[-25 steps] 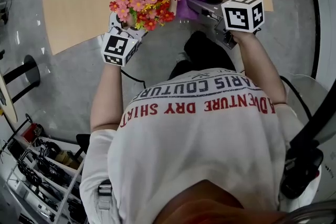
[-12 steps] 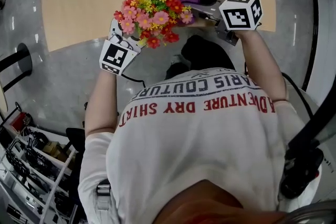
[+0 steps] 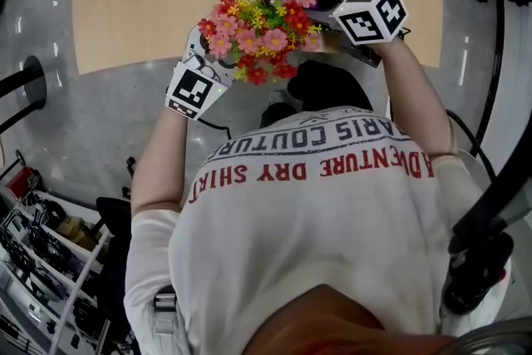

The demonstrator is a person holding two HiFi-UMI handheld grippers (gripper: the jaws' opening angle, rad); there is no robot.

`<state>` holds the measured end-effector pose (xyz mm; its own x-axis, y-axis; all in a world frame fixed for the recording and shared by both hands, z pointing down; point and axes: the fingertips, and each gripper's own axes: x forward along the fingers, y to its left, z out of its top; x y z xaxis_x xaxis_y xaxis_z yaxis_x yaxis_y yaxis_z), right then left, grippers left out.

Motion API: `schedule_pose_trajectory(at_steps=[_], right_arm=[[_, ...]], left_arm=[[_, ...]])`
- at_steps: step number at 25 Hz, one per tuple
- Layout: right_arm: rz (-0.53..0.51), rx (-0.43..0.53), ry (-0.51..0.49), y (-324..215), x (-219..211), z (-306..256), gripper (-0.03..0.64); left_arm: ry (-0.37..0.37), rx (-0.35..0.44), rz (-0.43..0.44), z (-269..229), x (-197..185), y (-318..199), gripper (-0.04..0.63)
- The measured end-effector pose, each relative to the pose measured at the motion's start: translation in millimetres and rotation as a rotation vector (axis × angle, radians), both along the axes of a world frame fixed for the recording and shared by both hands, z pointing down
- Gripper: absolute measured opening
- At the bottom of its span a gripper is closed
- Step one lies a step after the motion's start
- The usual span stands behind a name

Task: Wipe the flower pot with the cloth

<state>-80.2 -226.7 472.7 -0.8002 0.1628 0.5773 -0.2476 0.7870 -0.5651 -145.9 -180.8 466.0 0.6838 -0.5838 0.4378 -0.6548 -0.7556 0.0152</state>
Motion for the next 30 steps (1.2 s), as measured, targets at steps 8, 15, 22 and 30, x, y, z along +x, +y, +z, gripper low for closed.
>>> schedule_pose_trajectory(at_steps=[8, 15, 22, 30], right_arm=[[0.01, 0.027, 0.168, 12.9, -10.0, 22.0, 0.043], [0.187, 0.02, 0.061, -17.1, 9.9, 17.6, 0.054], [0.432, 0.239, 0.006, -3.9, 48.9, -56.1, 0.054], [0.439, 0.358, -0.153, 152.2, 81.0, -137.1, 0.052]], left_arm=[[-0.001, 0.012, 0.015, -4.5, -8.0, 20.9, 0.445], [-0.007, 0.0, -0.025, 4.2, -0.6, -2.0, 0.445], [0.127, -0.041, -0.185, -23.3, -51.3, 23.1, 0.445], [0.279, -0.268, -0.313, -30.0, -42.7, 147.0, 0.0]])
